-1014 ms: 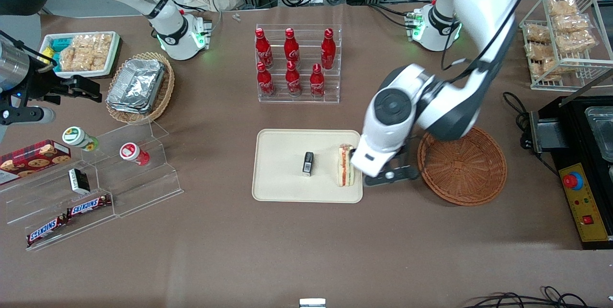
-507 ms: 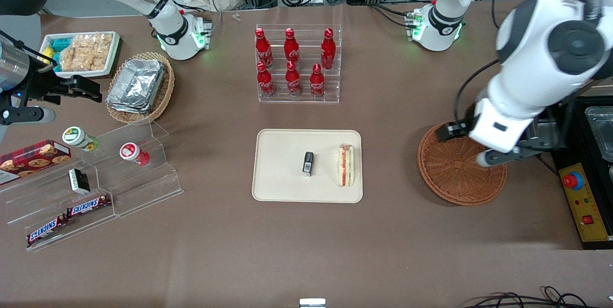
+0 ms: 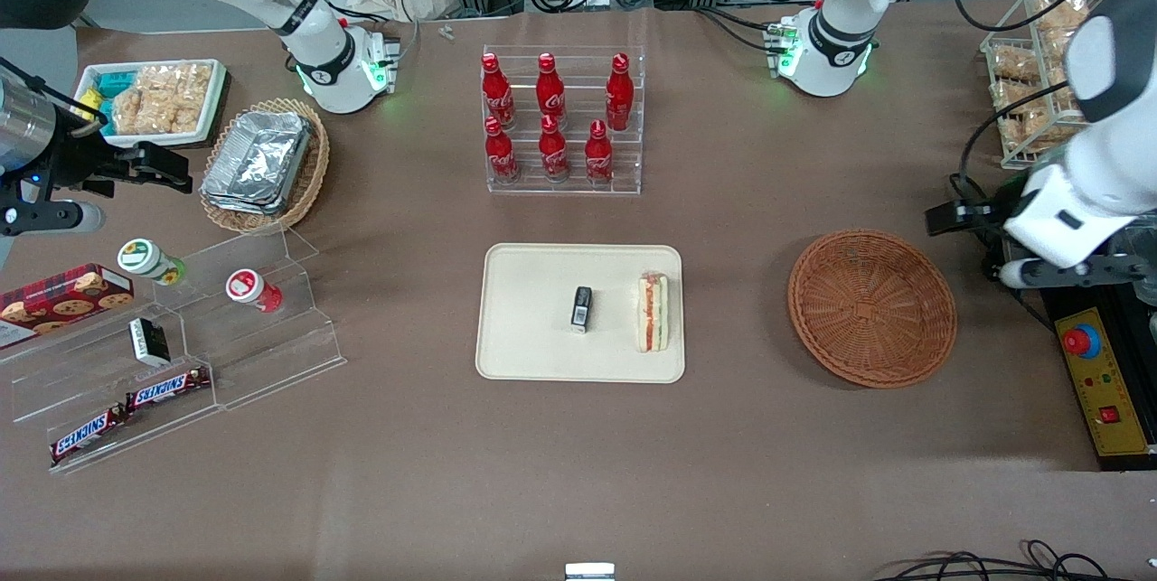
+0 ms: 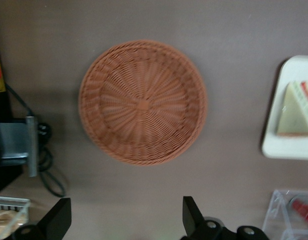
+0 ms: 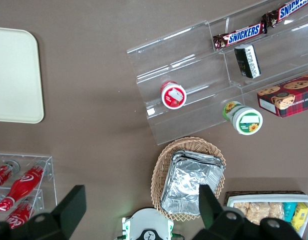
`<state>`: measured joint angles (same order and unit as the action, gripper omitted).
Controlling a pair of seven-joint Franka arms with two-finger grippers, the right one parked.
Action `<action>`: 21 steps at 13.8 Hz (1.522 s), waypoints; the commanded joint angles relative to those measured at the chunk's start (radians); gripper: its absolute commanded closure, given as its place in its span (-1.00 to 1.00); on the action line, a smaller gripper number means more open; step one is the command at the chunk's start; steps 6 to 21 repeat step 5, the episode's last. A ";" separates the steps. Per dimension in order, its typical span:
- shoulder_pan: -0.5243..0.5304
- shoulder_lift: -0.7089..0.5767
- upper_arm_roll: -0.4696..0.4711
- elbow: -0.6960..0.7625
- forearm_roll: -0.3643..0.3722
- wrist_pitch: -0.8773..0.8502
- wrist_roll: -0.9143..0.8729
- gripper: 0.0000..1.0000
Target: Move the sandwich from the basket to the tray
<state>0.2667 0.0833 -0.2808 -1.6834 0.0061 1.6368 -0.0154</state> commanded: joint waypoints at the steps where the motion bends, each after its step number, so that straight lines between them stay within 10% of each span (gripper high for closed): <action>1: -0.049 -0.053 0.072 -0.058 -0.021 -0.006 0.080 -1.00; 21: -0.047 -0.005 0.068 0.036 -0.017 -0.025 0.069 -1.00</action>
